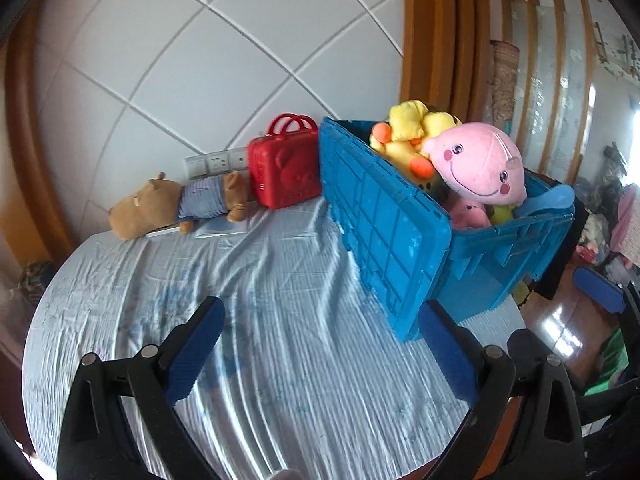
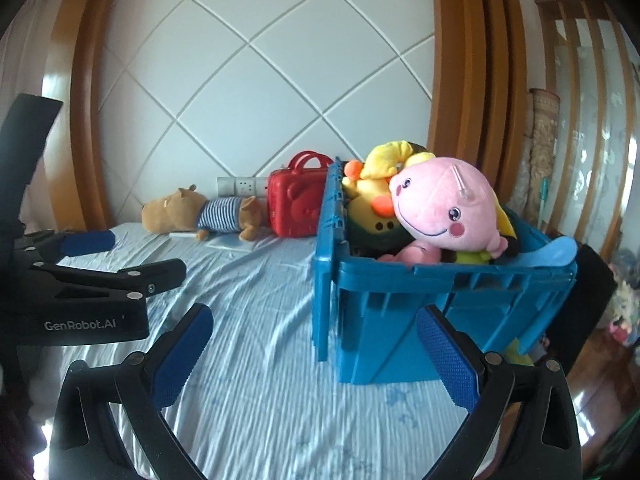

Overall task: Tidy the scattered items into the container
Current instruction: 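Open both grippers and withdraw them from the crate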

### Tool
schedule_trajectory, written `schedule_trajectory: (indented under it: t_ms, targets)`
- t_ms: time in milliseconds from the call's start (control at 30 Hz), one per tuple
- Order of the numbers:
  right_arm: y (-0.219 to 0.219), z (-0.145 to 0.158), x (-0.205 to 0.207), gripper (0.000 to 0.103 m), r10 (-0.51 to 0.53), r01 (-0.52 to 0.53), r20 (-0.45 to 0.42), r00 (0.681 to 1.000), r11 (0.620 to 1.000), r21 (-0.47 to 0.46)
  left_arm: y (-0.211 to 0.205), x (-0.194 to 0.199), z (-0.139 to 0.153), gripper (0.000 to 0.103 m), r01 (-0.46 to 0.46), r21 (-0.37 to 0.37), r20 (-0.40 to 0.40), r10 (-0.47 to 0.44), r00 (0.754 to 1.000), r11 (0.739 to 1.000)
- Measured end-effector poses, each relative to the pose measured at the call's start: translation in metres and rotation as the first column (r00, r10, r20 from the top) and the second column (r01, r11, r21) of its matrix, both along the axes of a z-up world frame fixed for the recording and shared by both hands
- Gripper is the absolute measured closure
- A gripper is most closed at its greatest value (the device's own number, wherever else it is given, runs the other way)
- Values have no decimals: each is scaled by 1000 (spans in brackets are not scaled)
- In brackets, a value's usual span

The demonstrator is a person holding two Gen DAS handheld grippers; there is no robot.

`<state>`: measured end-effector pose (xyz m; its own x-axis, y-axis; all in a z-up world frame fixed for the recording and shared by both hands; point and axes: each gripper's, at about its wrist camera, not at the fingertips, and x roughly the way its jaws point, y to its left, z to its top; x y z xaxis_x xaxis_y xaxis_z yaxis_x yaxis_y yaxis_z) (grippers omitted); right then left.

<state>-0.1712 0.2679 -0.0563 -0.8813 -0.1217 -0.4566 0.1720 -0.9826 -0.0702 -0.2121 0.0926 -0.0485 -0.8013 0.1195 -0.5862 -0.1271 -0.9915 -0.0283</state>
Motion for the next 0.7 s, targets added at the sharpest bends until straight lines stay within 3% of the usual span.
schedule_trajectory:
  t_ms: [133,267,700]
  targets:
    - [4,3,5,0,-16,17,7,1000,1000,-9,-1,16,6,4,-65,-24,-37,64,997,998]
    - [14,3,9,0,-52,53,28,998,998,-34,1,33,9,4,-65,-16,-52,64,997,998]
    - [26,6,16,0,-92,94,40,995,995,-32,11,39,6,4,-50,20,-6,50,999,999]
